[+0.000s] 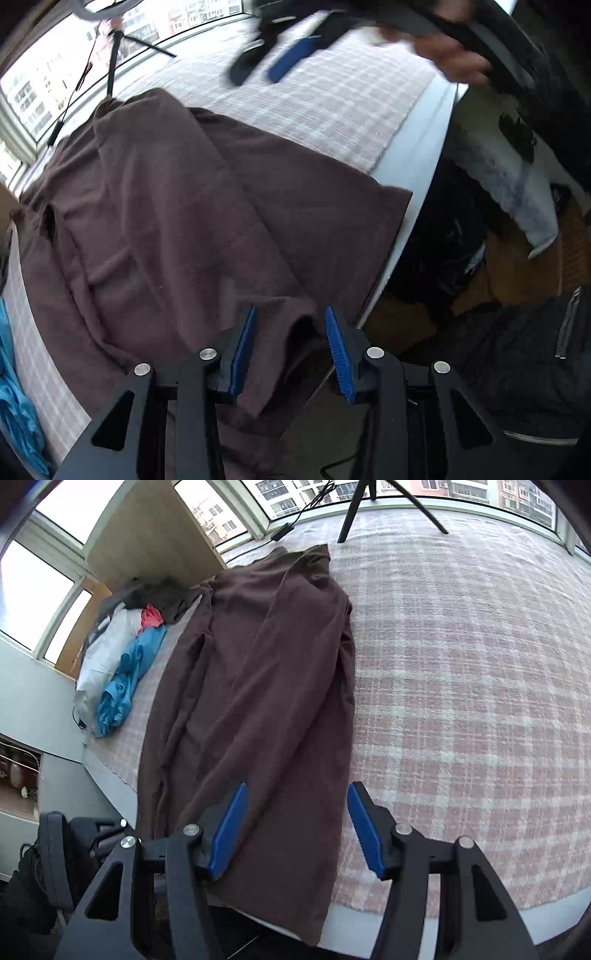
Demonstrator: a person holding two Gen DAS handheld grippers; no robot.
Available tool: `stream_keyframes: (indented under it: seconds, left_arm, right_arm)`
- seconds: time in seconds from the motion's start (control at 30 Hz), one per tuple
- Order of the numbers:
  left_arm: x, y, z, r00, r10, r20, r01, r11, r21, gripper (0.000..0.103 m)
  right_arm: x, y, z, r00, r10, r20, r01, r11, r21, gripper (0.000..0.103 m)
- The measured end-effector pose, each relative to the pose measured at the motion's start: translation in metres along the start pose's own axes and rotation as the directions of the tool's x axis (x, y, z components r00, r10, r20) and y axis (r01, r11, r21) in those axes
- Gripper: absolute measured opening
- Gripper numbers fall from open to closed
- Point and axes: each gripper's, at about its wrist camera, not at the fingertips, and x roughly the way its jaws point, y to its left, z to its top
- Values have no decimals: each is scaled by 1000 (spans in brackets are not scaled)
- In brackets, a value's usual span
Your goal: Fold clothes
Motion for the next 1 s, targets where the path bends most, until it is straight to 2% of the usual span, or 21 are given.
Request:
stream_keyframes:
  seconds: [0.07, 0.13, 0.17, 0.2, 0.27, 0.43, 0.47, 0.5, 0.53, 0.6, 0.67, 0.77, 0.83, 0.9, 1.0]
  left_arm:
    - [9, -4, 0, 999, 41, -7, -41, 999, 8, 37]
    - [16, -7, -2, 999, 43, -26, -43, 999, 17, 32]
    - [19, -8, -3, 998, 45, -32, -45, 999, 19, 17]
    - [18, -6, -3, 999, 31, -28, -31, 1000, 1, 10]
    - [14, 0, -2, 1000, -11, -13, 10, 999, -49, 4]
    - [-10, 23, 2, 986, -144, 79, 157, 966, -206, 3]
    - [-14, 26, 2, 982, -165, 97, 183, 957, -226, 3]
    - [-18, 28, 2, 976, -184, 115, 207, 947, -244, 3]
    - [-22, 30, 2, 972, -194, 133, 223, 940, -259, 3]
    - [-29, 33, 3, 962, -217, 164, 257, 926, -278, 3]
    - [-33, 31, 3, 953, -228, 197, 278, 918, -283, 3]
    - [-33, 15, 12, 946, -235, 223, 290, 922, -256, 3]
    - [-29, 0, 23, 944, -224, 240, 281, 930, -236, 3]
    - [-21, -13, 33, 938, -245, 246, 303, 924, -233, 3]
    - [-2, -32, 47, 953, -206, 220, 250, 948, -197, 4]
  right_arm:
    - [20, 1, 11, 1000, -12, -16, 12, 1000, 2, 56]
    - [38, 2, 22, 999, -19, -31, 19, 1000, 4, 56]
    - [45, 4, 26, 999, -21, -35, 21, 1000, -2, 56]
    - [51, 5, 30, 999, -29, -37, 29, 1000, -7, 56]
    - [60, 6, 36, 998, -46, -43, 46, 999, -8, 56]
    - [74, 2, 49, 994, -84, -66, 84, 996, 3, 55]
    - [76, 1, 51, 994, -87, -67, 87, 996, 3, 46]
    - [77, 0, 52, 994, -76, -76, 77, 997, 3, 16]
    - [80, -2, 53, 994, -53, -93, 55, 998, 12, 6]
    - [78, -4, 55, 994, -41, -101, 43, 999, 15, 6]
    - [70, -2, 57, 994, -63, -93, 62, 998, -19, 6]
    - [49, 0, 62, 994, -78, -72, 74, 996, -54, 6]
    - [38, 4, 68, 990, -131, -61, 124, 988, -95, 6]
    - [36, 5, 72, 979, -193, -62, 183, 974, -135, 6]
    - [42, -8, 72, 970, -225, -87, 213, 968, -131, 6]
